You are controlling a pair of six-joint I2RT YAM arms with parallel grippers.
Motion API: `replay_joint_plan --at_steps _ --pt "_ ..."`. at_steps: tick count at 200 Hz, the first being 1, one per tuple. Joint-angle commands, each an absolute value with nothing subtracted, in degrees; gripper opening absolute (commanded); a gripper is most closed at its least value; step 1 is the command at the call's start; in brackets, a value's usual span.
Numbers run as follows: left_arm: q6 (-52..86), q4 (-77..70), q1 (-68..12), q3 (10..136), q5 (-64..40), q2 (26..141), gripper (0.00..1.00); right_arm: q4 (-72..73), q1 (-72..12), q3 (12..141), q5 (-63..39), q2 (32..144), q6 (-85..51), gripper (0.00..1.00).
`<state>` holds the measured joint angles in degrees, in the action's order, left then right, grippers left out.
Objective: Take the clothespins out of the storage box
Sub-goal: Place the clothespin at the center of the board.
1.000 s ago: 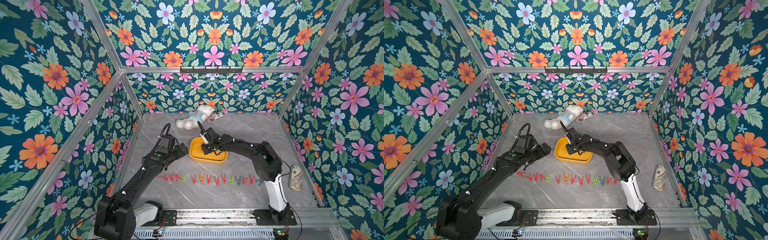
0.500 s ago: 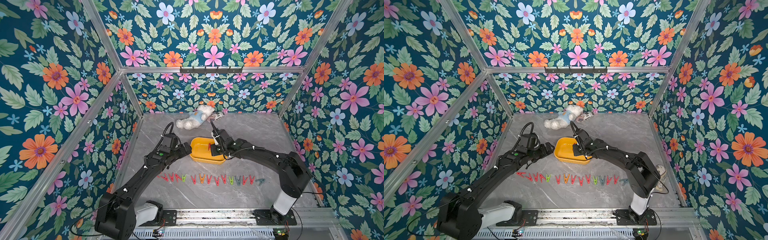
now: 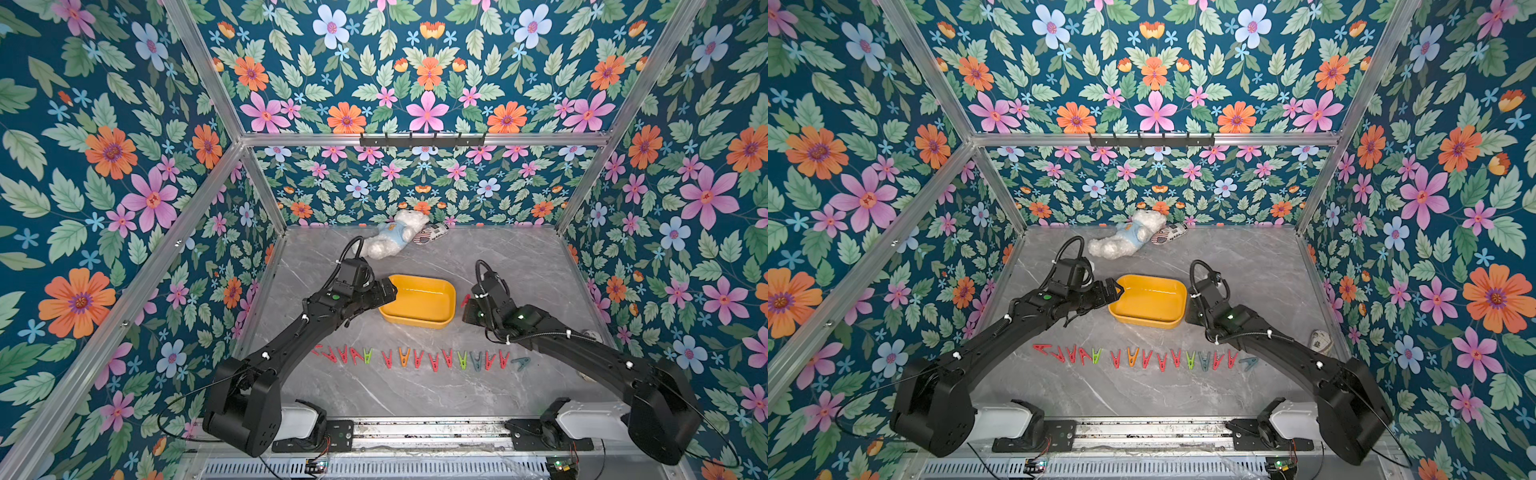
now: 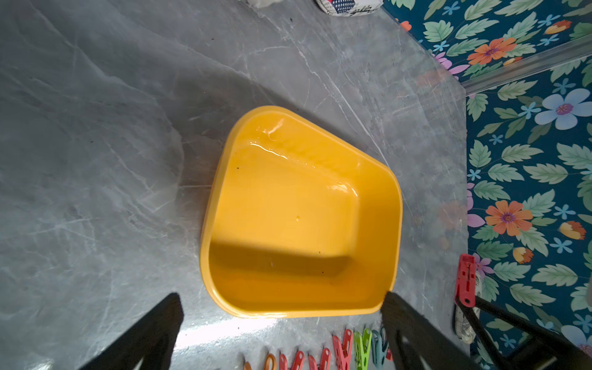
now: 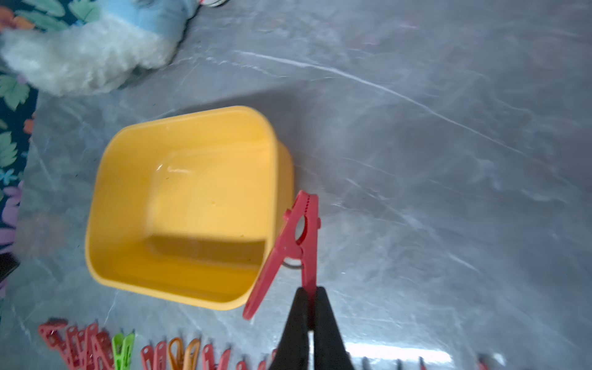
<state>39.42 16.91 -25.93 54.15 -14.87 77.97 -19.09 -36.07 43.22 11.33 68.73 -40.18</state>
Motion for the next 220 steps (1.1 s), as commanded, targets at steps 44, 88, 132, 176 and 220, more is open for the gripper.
replay_joint_plan --at_steps 44,88,132,176,220 --pt "38.91 15.54 -26.78 55.20 -14.91 79.41 1.00 -27.24 -24.84 30.69 14.46 53.99 -51.77 0.00" --pt "39.37 15.48 -27.25 55.37 -14.54 79.48 1.00 -29.65 -17.70 25.82 12.76 51.00 -54.71 0.00" --pt "39.38 15.66 -27.42 55.11 -14.14 78.89 1.00 -29.73 -15.33 23.46 13.76 50.75 -56.82 0.00" --pt "39.37 15.88 -27.42 54.80 -13.86 78.47 1.00 -30.98 -13.81 22.37 14.68 51.87 -57.10 0.00" --pt "39.55 15.82 -27.42 54.58 -13.63 77.99 1.00 -32.73 -13.27 21.80 14.84 52.12 -59.08 0.00"
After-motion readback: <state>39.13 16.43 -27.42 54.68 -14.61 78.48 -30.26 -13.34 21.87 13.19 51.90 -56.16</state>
